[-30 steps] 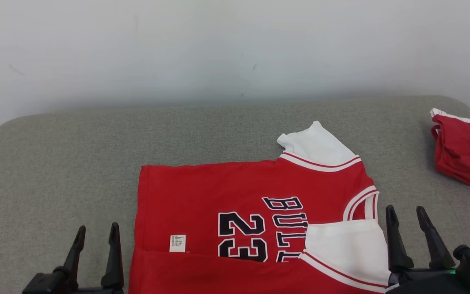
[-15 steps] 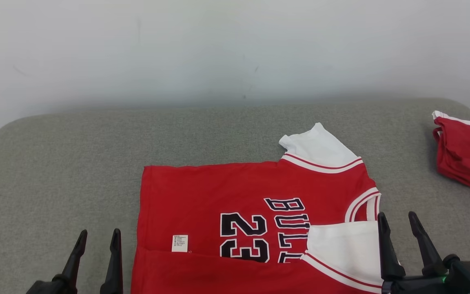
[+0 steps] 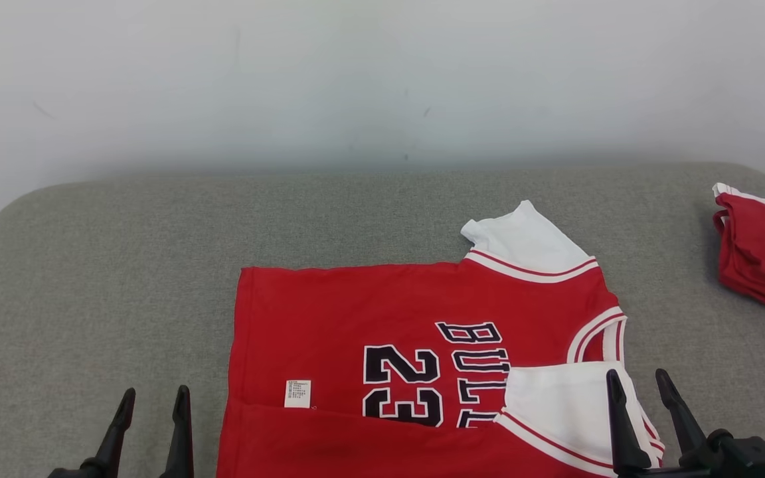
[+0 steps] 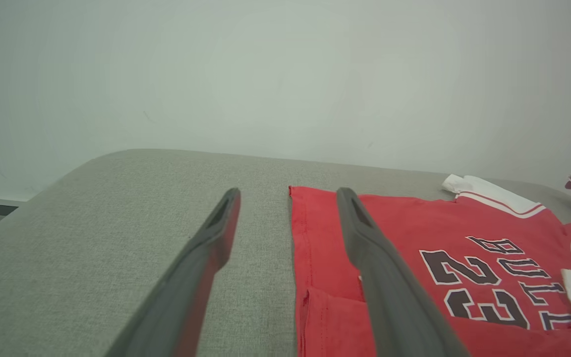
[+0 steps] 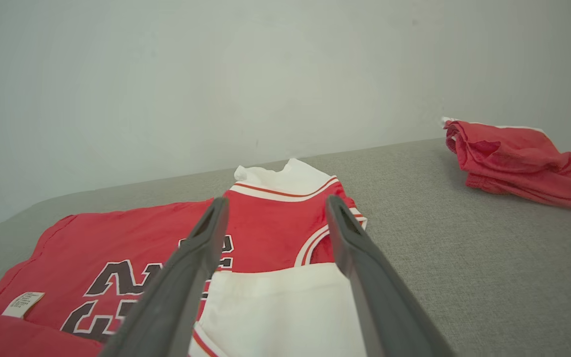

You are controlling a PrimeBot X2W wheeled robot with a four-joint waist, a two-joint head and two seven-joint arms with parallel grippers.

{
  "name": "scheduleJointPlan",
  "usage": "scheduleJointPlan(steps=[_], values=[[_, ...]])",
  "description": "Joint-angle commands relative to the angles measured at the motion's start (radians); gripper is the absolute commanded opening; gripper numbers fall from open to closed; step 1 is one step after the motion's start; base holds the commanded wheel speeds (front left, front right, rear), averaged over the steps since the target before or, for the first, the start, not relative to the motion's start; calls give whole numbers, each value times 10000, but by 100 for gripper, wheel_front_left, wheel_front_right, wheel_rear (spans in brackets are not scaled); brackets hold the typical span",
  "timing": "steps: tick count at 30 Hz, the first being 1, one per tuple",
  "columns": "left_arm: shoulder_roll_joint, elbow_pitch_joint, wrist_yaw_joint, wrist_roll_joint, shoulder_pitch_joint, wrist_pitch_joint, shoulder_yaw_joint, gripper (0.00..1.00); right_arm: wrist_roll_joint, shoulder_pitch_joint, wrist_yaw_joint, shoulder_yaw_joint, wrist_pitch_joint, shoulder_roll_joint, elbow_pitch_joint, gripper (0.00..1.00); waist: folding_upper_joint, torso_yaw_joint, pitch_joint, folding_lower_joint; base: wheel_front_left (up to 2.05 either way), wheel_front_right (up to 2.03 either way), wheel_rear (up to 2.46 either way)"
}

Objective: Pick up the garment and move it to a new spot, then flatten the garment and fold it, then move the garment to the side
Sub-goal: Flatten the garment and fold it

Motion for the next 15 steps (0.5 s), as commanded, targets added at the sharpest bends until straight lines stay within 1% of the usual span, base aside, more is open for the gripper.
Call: scheduleJointPlan(steps=[1,3,7,10,15], values=[[55,97,-5,0,-89,-29,-71,100,29,-202,-23,-1,-39,-79,95,100,0,-23,33,0,0,0,0],[277,294,-8,-82,-351,-28,-241,100,48,-444,-23,14,3,-239,269,100,0,-47,121,0,0,0,0],[751,682,1,-409,-1220,-22,-548,100,358,-1343,-23,-25,433,-553,571,100,0,-62,436,0,0,0,0],[1326,983,2,-770,-2258,271,-1021,100,467,-2219,-23,9,893,-873,817,100,0,-22,810,0,0,0,0],[2106,1459,2,-1786,-4106,1116,-1855,100,534,-4016,-23,175,1929,-1431,1471,100,0,12,1621,0,0,0,0]])
